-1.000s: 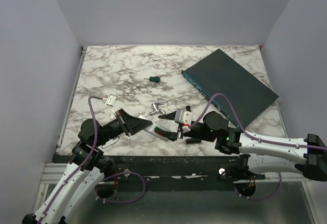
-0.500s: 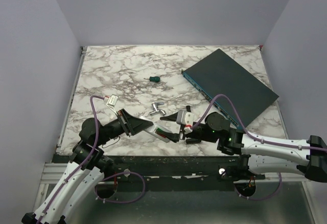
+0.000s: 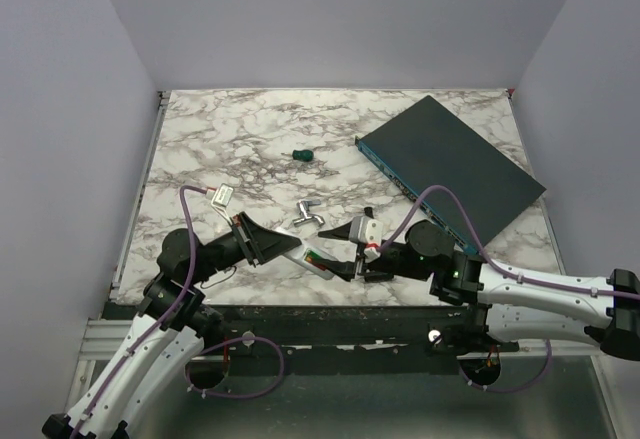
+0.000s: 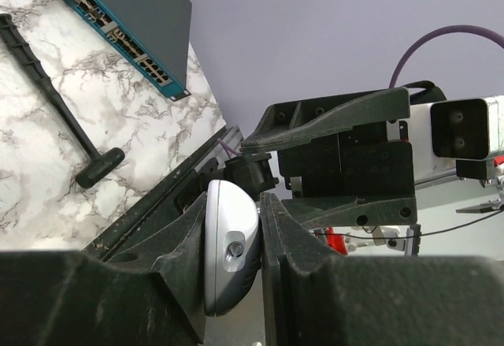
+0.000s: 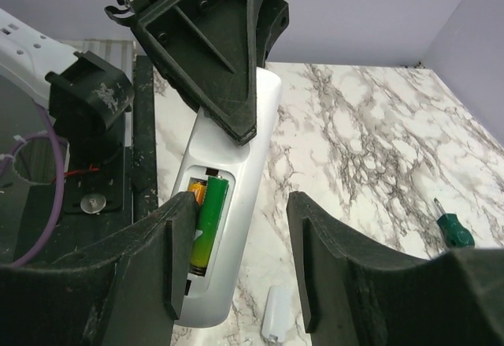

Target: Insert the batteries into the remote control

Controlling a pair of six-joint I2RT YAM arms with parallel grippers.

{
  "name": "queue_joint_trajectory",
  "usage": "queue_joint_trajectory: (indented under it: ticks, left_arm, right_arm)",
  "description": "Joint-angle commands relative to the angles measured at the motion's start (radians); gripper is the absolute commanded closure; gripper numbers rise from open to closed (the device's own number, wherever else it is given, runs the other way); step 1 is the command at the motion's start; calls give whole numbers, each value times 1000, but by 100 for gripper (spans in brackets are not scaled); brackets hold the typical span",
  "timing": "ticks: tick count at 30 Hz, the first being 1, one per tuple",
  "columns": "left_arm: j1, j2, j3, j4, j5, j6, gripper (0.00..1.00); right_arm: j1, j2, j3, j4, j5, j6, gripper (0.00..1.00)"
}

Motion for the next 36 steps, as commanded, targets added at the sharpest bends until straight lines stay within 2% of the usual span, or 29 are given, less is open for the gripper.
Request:
queue_joint_trajectory:
  ticks: [1,24,31,36]
  left_arm:
    - [1,-2,-1,110,22,-34,100]
    - [1,57,-52,158,19,-10,100]
    - [2,69,-61,149,24,10,100]
    - [2,72,-85,164,33,14,100]
  right_arm:
    - [-5,-17,-26,-96,-32,14,43]
    - [-5,-59,-40,-98,-51,33,43]
    - [-6,-102,-41,-55,45,65,42]
    - [-6,-124,-37,-31,102,155,40]
